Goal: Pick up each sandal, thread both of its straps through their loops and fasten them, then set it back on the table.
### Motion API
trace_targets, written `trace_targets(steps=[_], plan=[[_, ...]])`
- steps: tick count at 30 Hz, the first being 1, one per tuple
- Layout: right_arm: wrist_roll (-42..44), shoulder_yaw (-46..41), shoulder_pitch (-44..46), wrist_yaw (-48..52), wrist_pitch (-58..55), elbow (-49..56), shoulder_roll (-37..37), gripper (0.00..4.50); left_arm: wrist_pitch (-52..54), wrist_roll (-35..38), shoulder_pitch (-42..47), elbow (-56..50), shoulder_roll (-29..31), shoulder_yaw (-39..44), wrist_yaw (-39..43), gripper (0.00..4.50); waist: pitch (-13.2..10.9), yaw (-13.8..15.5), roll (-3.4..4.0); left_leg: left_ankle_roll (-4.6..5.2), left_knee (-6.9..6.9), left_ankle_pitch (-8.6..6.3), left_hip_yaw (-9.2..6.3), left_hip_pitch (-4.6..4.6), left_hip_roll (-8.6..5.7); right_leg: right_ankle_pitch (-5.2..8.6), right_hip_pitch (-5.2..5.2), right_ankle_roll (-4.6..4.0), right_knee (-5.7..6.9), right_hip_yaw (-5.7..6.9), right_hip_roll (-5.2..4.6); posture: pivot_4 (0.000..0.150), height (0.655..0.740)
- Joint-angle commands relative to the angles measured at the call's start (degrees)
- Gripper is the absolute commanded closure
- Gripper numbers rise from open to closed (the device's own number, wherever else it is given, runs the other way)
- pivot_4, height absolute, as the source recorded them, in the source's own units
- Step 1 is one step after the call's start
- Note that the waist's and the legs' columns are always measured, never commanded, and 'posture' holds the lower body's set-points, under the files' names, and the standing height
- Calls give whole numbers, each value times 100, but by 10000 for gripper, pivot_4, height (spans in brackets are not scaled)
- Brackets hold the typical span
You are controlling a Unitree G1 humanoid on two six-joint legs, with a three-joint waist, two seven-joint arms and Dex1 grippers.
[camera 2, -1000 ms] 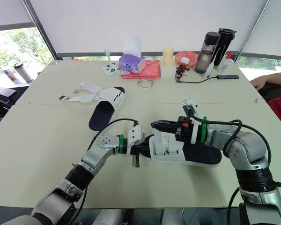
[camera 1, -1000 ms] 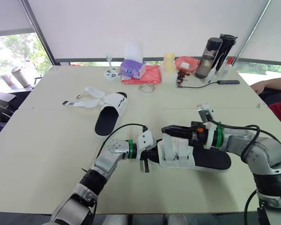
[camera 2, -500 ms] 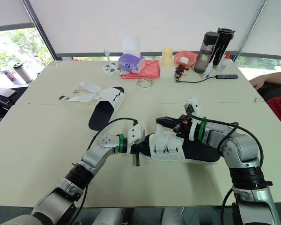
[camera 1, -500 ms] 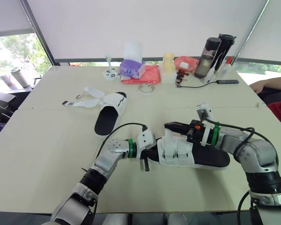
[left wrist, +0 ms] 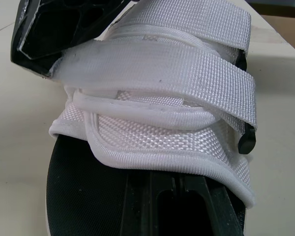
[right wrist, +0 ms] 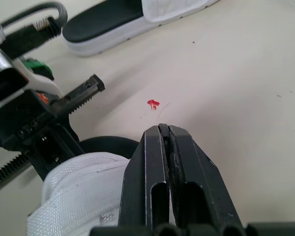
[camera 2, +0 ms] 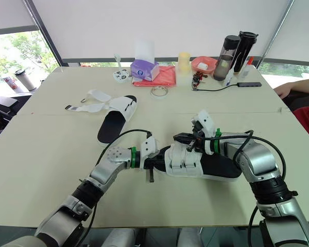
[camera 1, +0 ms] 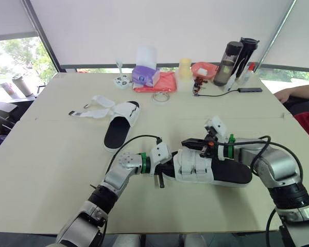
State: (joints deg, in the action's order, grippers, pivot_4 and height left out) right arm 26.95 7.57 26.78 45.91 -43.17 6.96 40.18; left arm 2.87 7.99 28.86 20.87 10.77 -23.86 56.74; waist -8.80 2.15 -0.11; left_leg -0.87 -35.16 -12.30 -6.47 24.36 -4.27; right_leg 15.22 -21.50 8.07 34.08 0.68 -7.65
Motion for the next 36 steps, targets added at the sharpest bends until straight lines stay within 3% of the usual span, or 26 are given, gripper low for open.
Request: trace_targets(steps=[1,5,6,9,15,19,25,31,36], plan=[[-795,404,76,2,234,-103,375,44737,286,-480,-247,756,148,-108,-287,45000,1,2,-1,0,0,0,0,0,0,0,1,0,-1,0,0,1500,7400],[-1379,882,47,276,703,-208,732,44737,275,-460,-250,799,113,-89,-322,45000,7,9,-4,-1,0,-1,1,2,0,2,7,0,-12,0,-1,1500,7400],[-1478,944,66,309,771,-234,774,41837,273,-459,-253,805,107,-87,-329,45000,8,11,-3,-1,0,-1,1,4,0,2,8,0,-16,1,-2,1500,7400],[-1742,1073,96,430,973,-284,857,30734,271,-459,-256,814,96,-79,-338,45000,9,15,-4,-1,2,-1,1,12,0,2,15,0,-39,0,-1,1500,7400],[-2212,1136,137,600,1371,-407,891,353,233,-464,-241,845,80,-72,-346,45000,14,27,-3,-1,4,-1,0,10,-2,1,21,0,-51,0,0,1500,7400],[-1749,391,205,220,1098,-436,423,353,218,-468,-251,831,91,-71,-349,45000,15,24,-6,-1,4,0,0,7,-2,-1,23,0,-50,0,2,1500,7400],[1069,-2244,204,-203,-1103,207,-645,353,140,-469,-315,704,146,-55,-345,45000,5,40,-1,0,4,0,-4,9,-6,-12,13,3,-20,-7,2,1500,7400],[2562,-3419,-797,-226,-2524,939,-281,353,148,-428,-396,564,226,-44,-246,45000,8,23,3,0,10,0,-12,5,-5,-10,10,0,-2,-7,3,1500,7400],[3051,-3669,-1617,-272,-3339,1103,262,353,100,-288,-461,424,238,32,-122,45000,3,-2,18,0,9,0,5,13,-3,-1,7,14,-6,-14,-5,1500,7400]])
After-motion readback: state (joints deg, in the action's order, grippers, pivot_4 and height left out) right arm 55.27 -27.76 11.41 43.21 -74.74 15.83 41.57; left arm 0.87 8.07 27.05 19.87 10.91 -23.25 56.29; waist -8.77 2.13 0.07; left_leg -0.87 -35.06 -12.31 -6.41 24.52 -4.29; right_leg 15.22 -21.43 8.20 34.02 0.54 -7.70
